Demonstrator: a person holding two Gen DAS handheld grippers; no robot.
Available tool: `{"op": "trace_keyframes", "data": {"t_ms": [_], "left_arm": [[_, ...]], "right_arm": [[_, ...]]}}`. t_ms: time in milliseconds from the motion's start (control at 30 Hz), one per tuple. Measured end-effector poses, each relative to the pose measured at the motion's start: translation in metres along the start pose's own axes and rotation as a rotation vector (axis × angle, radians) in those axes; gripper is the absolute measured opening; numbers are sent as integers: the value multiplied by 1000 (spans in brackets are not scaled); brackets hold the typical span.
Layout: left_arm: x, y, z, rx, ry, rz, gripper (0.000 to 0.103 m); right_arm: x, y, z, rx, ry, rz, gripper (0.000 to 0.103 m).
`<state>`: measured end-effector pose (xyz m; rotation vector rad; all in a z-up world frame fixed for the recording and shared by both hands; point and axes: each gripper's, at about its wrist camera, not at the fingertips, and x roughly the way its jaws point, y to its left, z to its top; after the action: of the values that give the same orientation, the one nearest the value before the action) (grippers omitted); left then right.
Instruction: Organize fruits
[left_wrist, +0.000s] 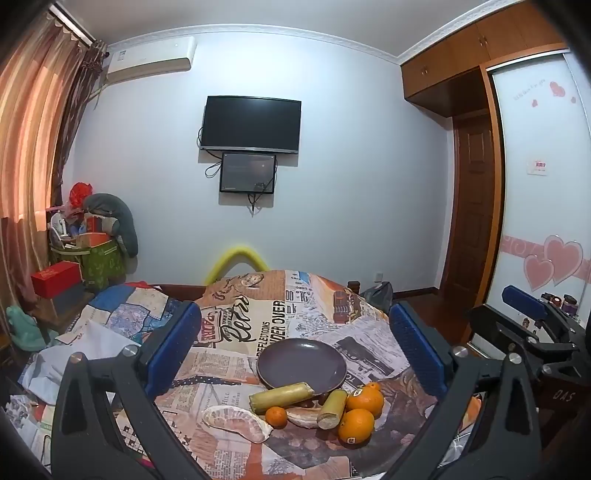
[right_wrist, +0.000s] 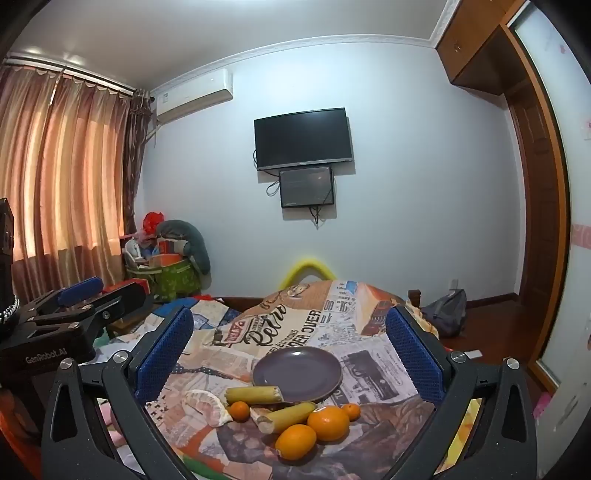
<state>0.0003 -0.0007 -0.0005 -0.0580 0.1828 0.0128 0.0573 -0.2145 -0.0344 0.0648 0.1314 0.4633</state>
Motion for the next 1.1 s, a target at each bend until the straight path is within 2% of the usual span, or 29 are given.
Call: {"op": "trace_keyframes", "data": {"t_ms": [1100], "left_arm": [[6,-1,0,8,11,-23,103]], "right_arm": [[-1,-4,1,27,15,-5,103]]}}
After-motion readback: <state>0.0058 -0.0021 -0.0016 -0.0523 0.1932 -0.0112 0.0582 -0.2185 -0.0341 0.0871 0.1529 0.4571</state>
